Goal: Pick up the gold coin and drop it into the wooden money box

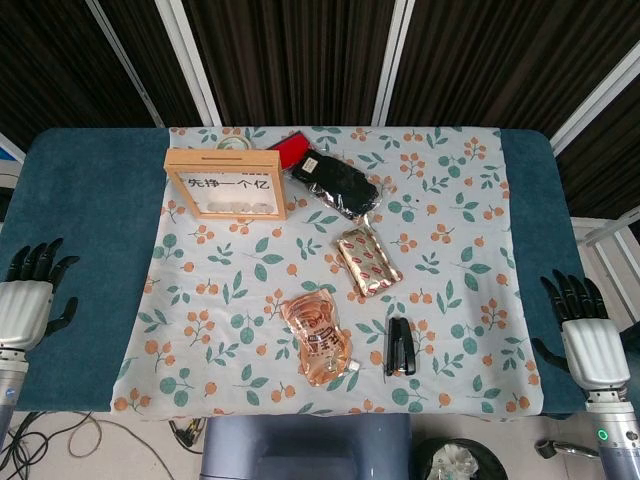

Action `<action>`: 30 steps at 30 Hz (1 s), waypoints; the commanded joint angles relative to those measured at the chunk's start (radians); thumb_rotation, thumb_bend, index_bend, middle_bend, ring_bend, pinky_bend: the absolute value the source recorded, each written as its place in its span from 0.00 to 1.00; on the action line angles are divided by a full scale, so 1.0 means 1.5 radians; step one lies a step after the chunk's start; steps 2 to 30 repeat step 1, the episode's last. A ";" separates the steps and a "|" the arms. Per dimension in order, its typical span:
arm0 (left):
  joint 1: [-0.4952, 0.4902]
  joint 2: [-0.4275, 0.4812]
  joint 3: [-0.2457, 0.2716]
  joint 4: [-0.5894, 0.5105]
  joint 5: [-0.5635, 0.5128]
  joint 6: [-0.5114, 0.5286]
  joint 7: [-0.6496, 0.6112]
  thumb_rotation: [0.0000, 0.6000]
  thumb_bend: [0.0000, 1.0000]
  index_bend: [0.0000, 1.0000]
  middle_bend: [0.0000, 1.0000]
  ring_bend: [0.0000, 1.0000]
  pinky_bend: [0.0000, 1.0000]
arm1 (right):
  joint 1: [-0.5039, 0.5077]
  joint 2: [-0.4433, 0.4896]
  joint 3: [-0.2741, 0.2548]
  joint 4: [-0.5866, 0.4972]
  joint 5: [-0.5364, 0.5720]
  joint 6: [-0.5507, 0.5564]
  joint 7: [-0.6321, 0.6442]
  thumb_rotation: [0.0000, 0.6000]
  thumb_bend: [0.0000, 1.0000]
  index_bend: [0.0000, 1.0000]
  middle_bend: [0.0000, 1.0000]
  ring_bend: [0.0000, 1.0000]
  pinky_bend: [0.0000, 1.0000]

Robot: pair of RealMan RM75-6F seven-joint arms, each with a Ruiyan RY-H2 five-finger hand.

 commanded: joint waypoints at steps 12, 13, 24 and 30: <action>0.015 -0.006 -0.010 0.011 0.015 -0.009 -0.014 1.00 0.38 0.20 0.00 0.00 0.00 | -0.002 0.003 0.000 -0.007 -0.002 0.005 -0.003 1.00 0.30 0.00 0.00 0.00 0.00; 0.015 -0.006 -0.010 0.011 0.015 -0.009 -0.014 1.00 0.38 0.20 0.00 0.00 0.00 | -0.002 0.003 0.000 -0.007 -0.002 0.005 -0.003 1.00 0.30 0.00 0.00 0.00 0.00; 0.015 -0.006 -0.010 0.011 0.015 -0.009 -0.014 1.00 0.38 0.20 0.00 0.00 0.00 | -0.002 0.003 0.000 -0.007 -0.002 0.005 -0.003 1.00 0.30 0.00 0.00 0.00 0.00; 0.015 -0.006 -0.010 0.011 0.015 -0.009 -0.014 1.00 0.38 0.20 0.00 0.00 0.00 | -0.002 0.003 0.000 -0.007 -0.002 0.005 -0.003 1.00 0.30 0.00 0.00 0.00 0.00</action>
